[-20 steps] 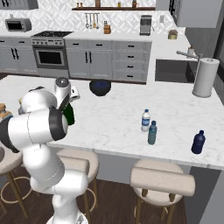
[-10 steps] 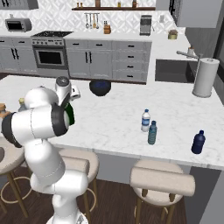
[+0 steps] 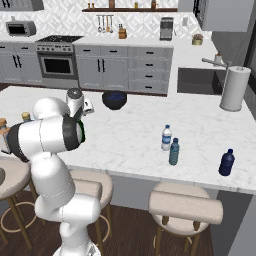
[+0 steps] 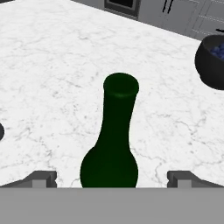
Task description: Move the plastic bottles in the middle to the plastics group, and the glass bottles in the middle to the glass group.
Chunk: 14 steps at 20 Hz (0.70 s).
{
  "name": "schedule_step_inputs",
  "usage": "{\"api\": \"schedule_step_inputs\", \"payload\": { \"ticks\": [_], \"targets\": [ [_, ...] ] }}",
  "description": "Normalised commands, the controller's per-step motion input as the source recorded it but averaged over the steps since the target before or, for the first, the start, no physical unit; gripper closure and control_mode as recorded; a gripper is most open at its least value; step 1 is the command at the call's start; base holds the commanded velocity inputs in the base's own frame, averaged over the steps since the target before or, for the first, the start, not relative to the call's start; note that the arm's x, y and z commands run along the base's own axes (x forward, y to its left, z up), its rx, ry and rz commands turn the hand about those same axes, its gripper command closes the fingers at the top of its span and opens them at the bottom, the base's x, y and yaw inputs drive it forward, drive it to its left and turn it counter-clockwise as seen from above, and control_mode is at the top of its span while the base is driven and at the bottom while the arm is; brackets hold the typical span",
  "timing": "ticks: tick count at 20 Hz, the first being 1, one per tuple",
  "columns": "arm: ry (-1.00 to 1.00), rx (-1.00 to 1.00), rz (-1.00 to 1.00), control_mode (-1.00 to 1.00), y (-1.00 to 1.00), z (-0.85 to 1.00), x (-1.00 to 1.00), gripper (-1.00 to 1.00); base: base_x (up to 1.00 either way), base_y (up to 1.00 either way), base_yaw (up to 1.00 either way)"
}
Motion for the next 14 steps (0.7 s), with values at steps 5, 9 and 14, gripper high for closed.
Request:
{"api": "schedule_step_inputs", "payload": {
  "ticks": [5, 9, 14],
  "targets": [
    [0.00, 0.00, 0.00, -1.00, 0.01, -0.16, 0.15, -1.00, 0.00, 0.00, 0.00],
    [0.03, 0.00, 0.00, -1.00, 0.05, 0.00, 0.13, -1.00, 0.00, 0.00, 0.00],
    [0.04, 0.00, 0.00, -1.00, 0.12, 0.00, 0.06, -1.00, 0.00, 0.00, 0.00]
  ]
}}
